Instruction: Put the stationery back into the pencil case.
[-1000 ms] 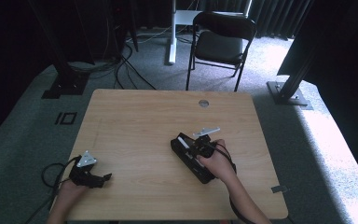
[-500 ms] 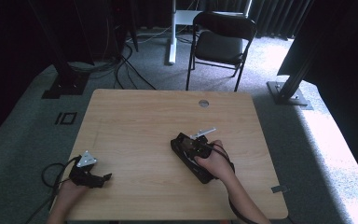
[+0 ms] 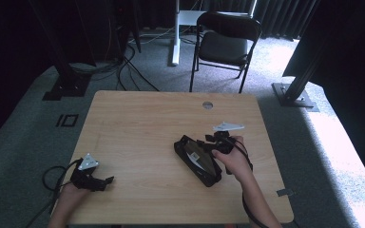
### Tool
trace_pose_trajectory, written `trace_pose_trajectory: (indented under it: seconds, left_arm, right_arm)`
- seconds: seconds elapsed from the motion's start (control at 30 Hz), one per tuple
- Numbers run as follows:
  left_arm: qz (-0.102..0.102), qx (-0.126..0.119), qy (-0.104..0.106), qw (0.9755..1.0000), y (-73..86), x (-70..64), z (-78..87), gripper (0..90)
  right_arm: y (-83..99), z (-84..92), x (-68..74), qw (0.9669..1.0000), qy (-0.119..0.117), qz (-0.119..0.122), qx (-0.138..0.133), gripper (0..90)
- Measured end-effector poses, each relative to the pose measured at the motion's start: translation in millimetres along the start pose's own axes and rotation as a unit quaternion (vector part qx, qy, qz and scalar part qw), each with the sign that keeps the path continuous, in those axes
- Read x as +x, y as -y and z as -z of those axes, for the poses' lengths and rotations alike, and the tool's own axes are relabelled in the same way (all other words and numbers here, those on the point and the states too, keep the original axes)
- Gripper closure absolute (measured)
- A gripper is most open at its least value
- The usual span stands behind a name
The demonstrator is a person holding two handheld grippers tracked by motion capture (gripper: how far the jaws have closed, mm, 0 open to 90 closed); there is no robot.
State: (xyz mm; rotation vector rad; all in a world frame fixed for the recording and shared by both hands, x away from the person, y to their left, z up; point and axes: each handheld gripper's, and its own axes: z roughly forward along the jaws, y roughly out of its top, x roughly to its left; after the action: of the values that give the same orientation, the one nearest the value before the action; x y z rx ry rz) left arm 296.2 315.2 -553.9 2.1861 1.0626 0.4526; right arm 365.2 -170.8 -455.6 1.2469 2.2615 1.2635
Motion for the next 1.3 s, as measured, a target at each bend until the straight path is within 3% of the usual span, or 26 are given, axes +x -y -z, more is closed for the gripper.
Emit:
trace_pose_trajectory:
  seconds: [0.4, 0.47, 0.67, 0.93, 1.03, 1.2, 1.3]
  left_arm:
    - [0.000, 0.000, 0.000, 1.0000, 0.0, 0.0, 0.0, 1.6]
    - [0.000, 0.000, 0.000, 1.0000, 0.0, 0.0, 0.0, 1.6]
    - [0.000, 0.000, 0.000, 1.0000, 0.0, 0.0, 0.0, 1.6]
    - [0.000, 0.000, 0.000, 1.0000, 0.0, 0.0, 0.0, 1.7]
    - [0.000, 0.000, 0.000, 1.0000, 0.0, 0.0, 0.0, 1.7]
    - [0.000, 0.000, 0.000, 1.0000, 0.0, 0.0, 0.0, 1.6]
    - [0.000, 0.000, 0.000, 1.0000, 0.0, 0.0, 0.0, 1.7]
  right_arm:
    - [19.1, 2.3, -38.9, 0.9970, 0.070, -0.032, -0.010, 46.4]
    - [21.7, 2.9, -42.2, 0.9967, 0.072, -0.036, -0.006, 46.4]
    - [37.7, 9.2, -62.0, 0.9932, 0.104, -0.053, -0.003, 42.4]
    - [59.6, 17.4, -82.6, 0.9871, 0.143, -0.071, -0.002, 31.6]
    - [68.5, 21.8, -89.4, 0.9825, 0.167, -0.080, -0.016, 28.9]
    - [82.2, 27.6, -98.3, 0.9769, 0.193, -0.093, -0.008, 20.0]
    - [90.7, 32.0, -102.6, 0.9735, 0.204, -0.102, -0.003, 20.1]
